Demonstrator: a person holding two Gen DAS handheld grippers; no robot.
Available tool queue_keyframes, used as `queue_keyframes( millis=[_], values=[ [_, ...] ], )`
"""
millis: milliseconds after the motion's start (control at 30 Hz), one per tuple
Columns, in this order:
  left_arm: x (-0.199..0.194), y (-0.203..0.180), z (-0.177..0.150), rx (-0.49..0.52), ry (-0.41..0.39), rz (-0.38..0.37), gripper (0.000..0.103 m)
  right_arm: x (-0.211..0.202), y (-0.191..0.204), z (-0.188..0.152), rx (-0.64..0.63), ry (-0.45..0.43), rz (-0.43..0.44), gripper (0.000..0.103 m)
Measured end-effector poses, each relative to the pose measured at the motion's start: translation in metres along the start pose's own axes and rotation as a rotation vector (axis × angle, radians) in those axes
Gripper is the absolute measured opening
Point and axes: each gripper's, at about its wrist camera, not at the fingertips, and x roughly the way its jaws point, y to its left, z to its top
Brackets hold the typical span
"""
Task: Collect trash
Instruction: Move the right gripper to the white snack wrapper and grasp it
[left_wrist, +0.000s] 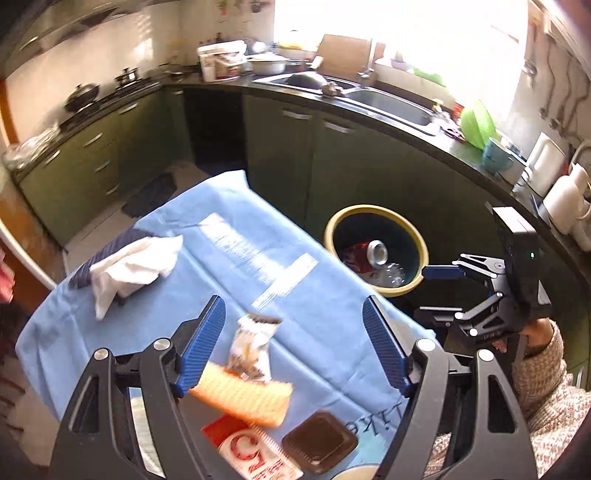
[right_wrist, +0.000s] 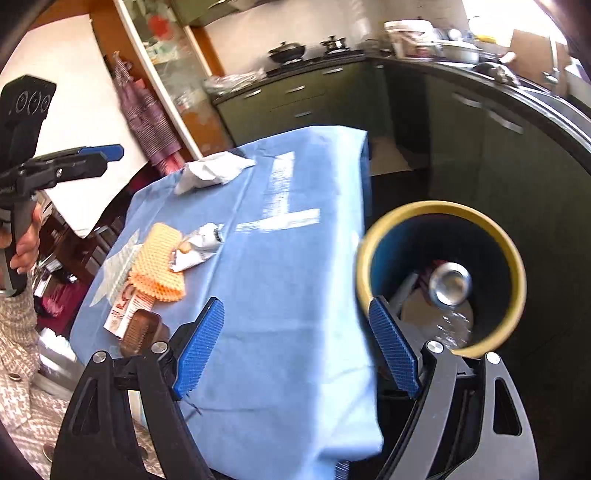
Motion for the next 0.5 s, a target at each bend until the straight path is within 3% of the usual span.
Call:
queue_keyframes(
  millis=[67,167,300,500],
  values=[
    [-0.013,0.024,-0.024,-0.06,0.0,0.036,0.073,0.027,0.02,0.018,0.01,0.047,0.087,0.08],
    [-0.027,0.054,-0.056,-0.104,0.003,0.106,0.073,0.067,0.044,0.042,0.036,0.129,0.131,0.08],
    [-0.045,0.087,-0.083,-0.151,0.003,0.113,0.073,0.106,0.078,0.066,-0.065,0.21,0.061,0.08],
    [-0.052,0.094,-0.093,-0.151,-0.012,0.102,0.073,0.146,0.111,0.08,-0.245,0.317,0.023,0.087]
  ],
)
